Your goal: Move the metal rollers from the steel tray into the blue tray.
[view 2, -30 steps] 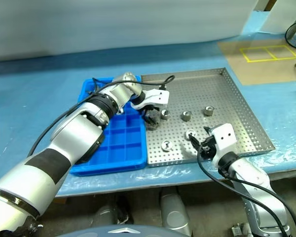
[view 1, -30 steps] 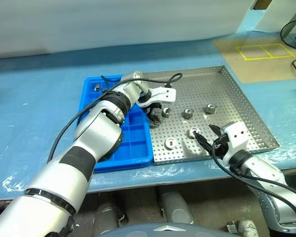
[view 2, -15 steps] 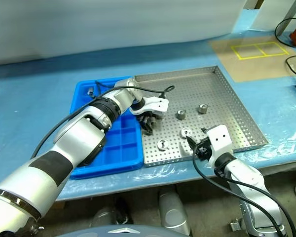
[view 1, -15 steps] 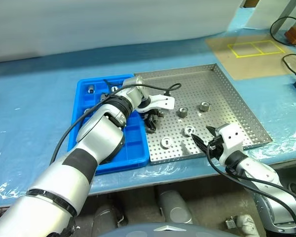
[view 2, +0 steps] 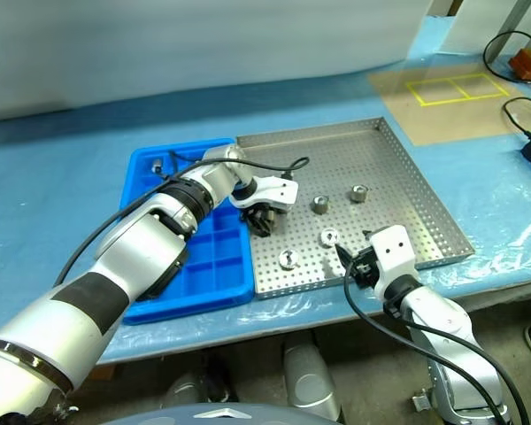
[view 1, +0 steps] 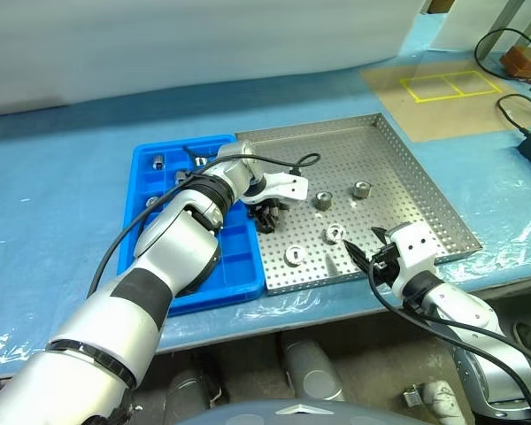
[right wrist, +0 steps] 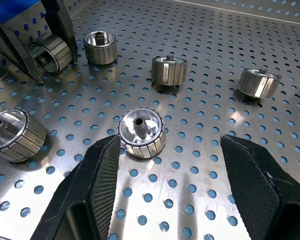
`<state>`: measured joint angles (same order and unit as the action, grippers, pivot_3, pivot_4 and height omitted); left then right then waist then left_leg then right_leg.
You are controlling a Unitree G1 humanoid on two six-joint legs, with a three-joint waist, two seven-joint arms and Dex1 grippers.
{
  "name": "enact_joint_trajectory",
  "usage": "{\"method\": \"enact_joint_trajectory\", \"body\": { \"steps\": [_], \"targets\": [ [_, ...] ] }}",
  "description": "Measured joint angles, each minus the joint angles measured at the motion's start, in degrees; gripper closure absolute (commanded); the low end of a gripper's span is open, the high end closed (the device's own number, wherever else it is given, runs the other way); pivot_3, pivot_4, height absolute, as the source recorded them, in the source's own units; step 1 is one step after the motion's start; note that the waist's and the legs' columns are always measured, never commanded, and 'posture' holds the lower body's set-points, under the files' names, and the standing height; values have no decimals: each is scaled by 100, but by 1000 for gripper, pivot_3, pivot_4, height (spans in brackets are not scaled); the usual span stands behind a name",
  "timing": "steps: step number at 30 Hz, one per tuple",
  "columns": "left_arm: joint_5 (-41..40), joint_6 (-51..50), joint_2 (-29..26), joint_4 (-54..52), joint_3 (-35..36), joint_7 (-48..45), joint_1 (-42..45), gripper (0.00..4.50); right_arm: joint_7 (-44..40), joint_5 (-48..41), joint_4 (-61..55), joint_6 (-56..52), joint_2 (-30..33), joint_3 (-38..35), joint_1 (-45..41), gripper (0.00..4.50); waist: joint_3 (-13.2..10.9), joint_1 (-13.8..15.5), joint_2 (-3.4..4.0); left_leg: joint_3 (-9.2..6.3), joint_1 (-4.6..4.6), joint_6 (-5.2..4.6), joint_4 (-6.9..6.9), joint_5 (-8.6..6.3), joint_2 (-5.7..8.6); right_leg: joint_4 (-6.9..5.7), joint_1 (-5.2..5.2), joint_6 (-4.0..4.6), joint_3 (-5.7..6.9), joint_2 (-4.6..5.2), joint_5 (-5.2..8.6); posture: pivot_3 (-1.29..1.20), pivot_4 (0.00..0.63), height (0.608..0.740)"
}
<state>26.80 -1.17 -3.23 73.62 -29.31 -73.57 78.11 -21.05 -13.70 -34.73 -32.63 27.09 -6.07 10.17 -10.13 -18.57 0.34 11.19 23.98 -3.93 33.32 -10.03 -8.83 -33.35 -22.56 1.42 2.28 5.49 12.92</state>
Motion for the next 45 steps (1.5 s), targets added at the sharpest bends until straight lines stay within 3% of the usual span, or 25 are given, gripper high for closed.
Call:
{"method": "enact_joint_trajectory", "body": {
  "steps": [2,3,14,20,25,29,31,34,37,45],
  "targets": [
    [-3,14,-39,-15,12,4,-13,3124,0,12,0,4,-2,0,0,1198,0,-18,0,-3,2,-1,0,-1,0,4,2,0,6,1,0,-728,150,740],
    [-3,15,-46,-19,14,6,-17,3214,-1,15,0,5,-3,1,-2,1198,0,-31,0,-6,2,-1,0,-1,0,7,7,0,11,1,0,-726,150,740],
    [-285,87,-337,-171,234,-457,-174,3214,-202,-6,73,15,7,49,-297,1198,-1,-103,0,-37,1,-2,1,-1,4,20,35,0,66,21,0,-655,150,740],
    [-1029,75,-679,-753,987,-687,-160,3214,-477,-163,171,15,94,4,-566,1198,-6,-52,1,-51,16,-3,0,0,6,20,34,2,83,27,-1,-577,150,740],
    [-2057,13,-1168,-2158,1825,-945,-308,3214,-960,-435,450,97,287,-23,-1093,1198,-10,53,4,-51,5,-4,-1,0,7,9,35,4,81,30,-2,-499,150,740],
    [-2737,-557,-1568,-3472,2105,-1304,-977,3214,-1321,-601,726,114,480,-16,-1872,1198,-17,199,10,-53,-8,3,1,7,-1,-28,34,6,82,27,-1,-417,150,740],
    [-3136,-1258,-2108,-4629,2229,-1473,-1706,3214,-1639,-715,1045,121,476,224,-2576,1198,-32,225,24,-56,-18,22,1,20,-4,-48,31,8,76,22,-2,-371,150,740],
    [-3585,-1969,-2740,-5835,2412,-1540,-2613,3214,-2058,-811,1263,176,477,488,-3206,1198,-49,407,41,-75,-21,43,-4,34,-18,-62,32,14,86,9,1,-283,150,740],
    [-3829,-2436,-3128,-6585,2609,-1246,-3217,3214,-2457,-897,1508,202,407,872,-3552,1198,-57,795,47,-83,-19,68,-5,49,-41,-77,30,31,97,-5,11,-219,150,740],
    [-4398,-3079,-3695,-7672,3408,-233,-4379,3214,-3292,-929,2169,328,81,1559,-4152,1198,-65,1782,54,-75,-33,127,-27,76,-64,-150,-8,92,90,-20,48,-72,150,740]
  ]
}}
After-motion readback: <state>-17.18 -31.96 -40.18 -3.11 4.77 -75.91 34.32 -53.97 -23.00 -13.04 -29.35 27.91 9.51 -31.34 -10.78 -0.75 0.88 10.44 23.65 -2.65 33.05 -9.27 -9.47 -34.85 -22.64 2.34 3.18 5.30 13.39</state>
